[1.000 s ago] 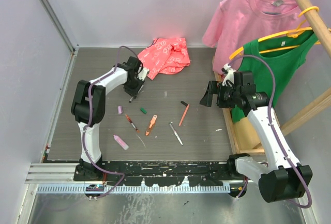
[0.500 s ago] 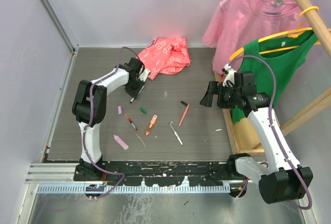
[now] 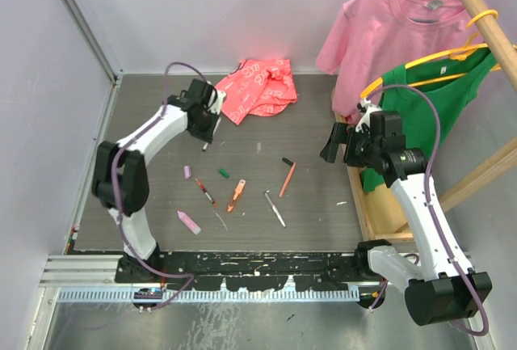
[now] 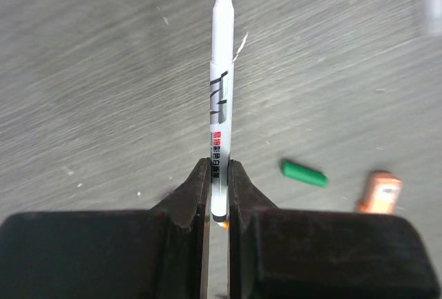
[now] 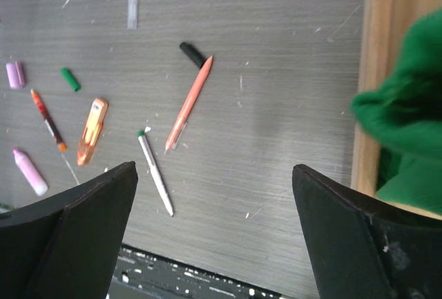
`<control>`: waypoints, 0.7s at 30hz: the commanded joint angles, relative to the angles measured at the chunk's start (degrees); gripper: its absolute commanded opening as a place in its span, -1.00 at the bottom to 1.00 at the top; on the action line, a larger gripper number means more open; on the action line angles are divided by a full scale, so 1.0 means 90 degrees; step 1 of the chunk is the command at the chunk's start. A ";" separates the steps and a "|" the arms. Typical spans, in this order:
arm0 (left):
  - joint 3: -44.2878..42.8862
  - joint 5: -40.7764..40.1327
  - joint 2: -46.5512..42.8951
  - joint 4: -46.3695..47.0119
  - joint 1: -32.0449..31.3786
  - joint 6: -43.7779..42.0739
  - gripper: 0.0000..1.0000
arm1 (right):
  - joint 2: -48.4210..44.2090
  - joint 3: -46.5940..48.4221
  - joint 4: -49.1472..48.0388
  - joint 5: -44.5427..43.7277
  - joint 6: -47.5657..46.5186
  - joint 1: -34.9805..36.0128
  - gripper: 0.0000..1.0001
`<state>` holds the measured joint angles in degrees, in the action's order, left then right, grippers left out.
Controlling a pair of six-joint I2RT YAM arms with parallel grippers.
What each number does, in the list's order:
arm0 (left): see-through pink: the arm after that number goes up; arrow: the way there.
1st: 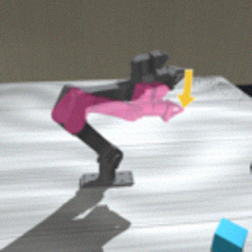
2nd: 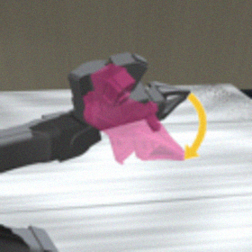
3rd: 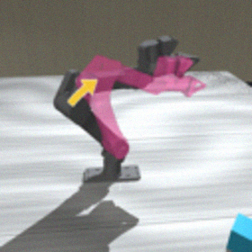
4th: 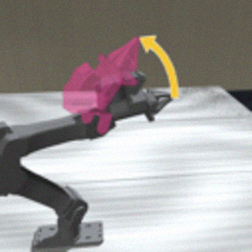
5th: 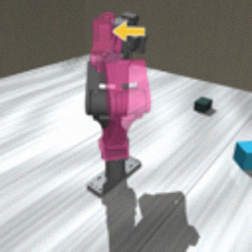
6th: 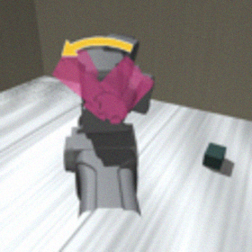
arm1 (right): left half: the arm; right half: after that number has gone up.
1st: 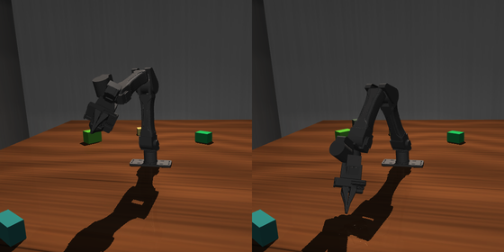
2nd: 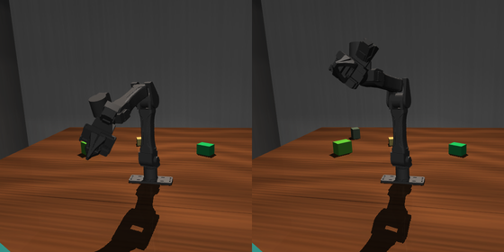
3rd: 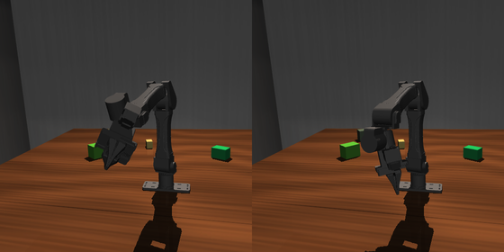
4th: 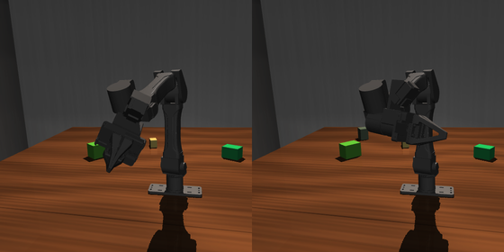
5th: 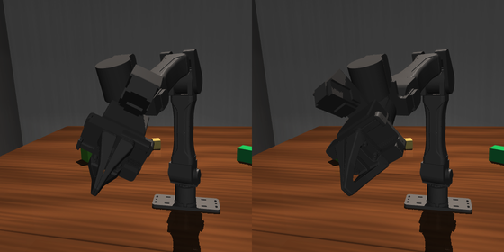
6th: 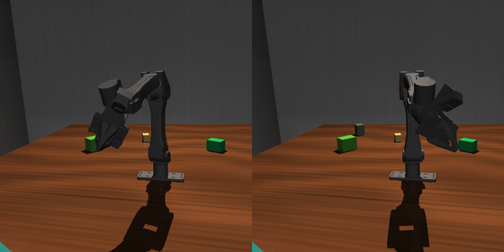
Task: Insert the pens into the pen caps
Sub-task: Pick up the pen from the center of the board.
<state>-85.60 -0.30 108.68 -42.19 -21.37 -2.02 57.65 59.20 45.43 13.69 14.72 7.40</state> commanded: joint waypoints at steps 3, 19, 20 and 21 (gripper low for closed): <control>0.0252 0.0698 -0.2349 0.0619 0.0025 0.0781 -1.00 | -0.0013 0.0515 -0.0576 -0.0980 0.0289 0.0018 1.00; 0.1077 0.3046 -0.4678 0.1538 -0.0131 0.2662 -1.00 | -0.0475 -0.0350 -0.2434 0.0072 0.1977 0.1585 0.90; 0.1115 0.2731 -0.4733 0.1472 -0.0554 0.2653 -1.00 | -0.0472 -0.0381 -0.2619 -0.0192 0.2184 0.2031 0.90; 0.1145 0.2391 -0.4762 0.1412 -0.0850 0.2677 -1.00 | -0.0453 -0.0386 -0.2785 -0.0390 0.2359 0.2398 0.90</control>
<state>-76.60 26.89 68.75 -30.11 -20.12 20.25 54.70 56.21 31.07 14.35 27.53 18.22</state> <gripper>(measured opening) 0.088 0.947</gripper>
